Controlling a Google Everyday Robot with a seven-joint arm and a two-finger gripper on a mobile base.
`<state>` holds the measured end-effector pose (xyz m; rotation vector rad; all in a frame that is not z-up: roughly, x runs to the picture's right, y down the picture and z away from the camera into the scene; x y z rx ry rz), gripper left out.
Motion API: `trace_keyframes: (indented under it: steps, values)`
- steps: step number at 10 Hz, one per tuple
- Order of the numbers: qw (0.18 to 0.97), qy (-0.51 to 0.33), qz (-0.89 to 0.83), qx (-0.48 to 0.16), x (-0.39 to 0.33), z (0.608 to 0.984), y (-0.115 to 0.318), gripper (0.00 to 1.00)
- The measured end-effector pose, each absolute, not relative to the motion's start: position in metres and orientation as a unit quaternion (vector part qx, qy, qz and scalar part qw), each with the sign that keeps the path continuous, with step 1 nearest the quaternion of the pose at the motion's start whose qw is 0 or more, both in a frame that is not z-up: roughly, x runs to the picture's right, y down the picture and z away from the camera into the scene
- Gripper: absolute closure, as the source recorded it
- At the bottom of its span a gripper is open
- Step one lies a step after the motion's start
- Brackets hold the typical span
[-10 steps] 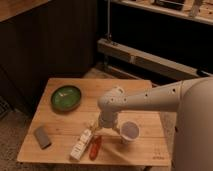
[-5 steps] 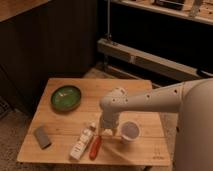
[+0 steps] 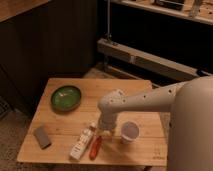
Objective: Place the pepper in the ceramic cup
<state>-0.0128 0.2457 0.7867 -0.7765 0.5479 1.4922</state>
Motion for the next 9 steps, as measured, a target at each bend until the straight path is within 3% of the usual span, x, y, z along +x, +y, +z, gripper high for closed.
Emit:
trace_keyframes:
  steps: [9]
  values:
    - [0.691, 0.214, 0.597, -0.348, -0.09, 0.774, 0.225, 0.45]
